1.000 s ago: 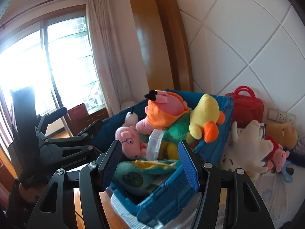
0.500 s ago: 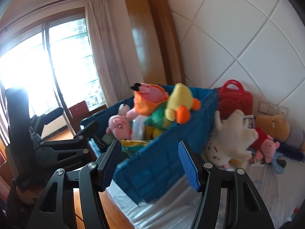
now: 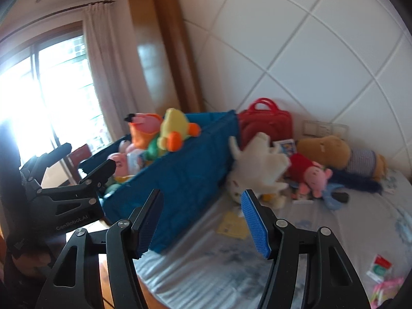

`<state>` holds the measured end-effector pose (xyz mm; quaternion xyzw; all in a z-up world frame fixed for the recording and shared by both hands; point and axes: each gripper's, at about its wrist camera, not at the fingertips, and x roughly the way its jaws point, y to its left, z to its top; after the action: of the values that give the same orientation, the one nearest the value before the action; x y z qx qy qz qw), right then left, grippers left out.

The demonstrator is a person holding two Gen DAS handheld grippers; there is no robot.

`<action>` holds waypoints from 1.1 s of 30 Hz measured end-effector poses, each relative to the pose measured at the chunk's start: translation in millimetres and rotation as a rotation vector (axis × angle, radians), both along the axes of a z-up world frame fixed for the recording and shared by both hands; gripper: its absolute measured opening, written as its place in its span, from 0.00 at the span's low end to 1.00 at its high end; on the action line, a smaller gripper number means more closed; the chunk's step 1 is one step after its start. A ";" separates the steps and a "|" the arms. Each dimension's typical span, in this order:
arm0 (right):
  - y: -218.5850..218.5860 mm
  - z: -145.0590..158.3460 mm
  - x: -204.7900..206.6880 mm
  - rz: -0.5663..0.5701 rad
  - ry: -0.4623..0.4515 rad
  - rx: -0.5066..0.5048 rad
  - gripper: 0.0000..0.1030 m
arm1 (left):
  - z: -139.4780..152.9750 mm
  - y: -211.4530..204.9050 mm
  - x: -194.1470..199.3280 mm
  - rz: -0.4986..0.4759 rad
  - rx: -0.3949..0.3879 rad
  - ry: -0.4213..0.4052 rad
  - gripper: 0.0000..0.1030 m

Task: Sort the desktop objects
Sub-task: 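Withdraw both grippers from the crate toward the items on the bed, then grasp the white wipes packet with left gripper while right gripper grasps cream plush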

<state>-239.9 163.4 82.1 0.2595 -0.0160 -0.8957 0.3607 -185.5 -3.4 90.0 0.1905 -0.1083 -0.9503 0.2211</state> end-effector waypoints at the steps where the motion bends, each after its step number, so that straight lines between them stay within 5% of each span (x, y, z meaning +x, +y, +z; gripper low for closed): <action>1: 8.0 -0.6 -2.4 -0.015 -0.002 0.001 0.61 | -2.4 7.8 -4.5 -0.015 0.003 -0.004 1.00; 8: 62.7 -11.7 -22.6 -0.139 -0.024 0.008 0.66 | -29.1 53.4 -36.5 -0.115 0.015 -0.040 1.00; 17: 104.8 -72.9 -65.3 -0.288 -0.148 0.071 0.67 | -110.6 59.6 -66.7 -0.232 0.081 -0.091 1.00; 33: 53.4 -181.0 -174.3 -0.244 -0.299 0.145 0.67 | -236.3 21.3 -141.4 -0.332 0.162 -0.230 1.00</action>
<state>-414.2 216.9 -99.0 0.4112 -0.0362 -0.8829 0.2238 -327.0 17.9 -146.3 0.2944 -0.0860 -0.9513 0.0319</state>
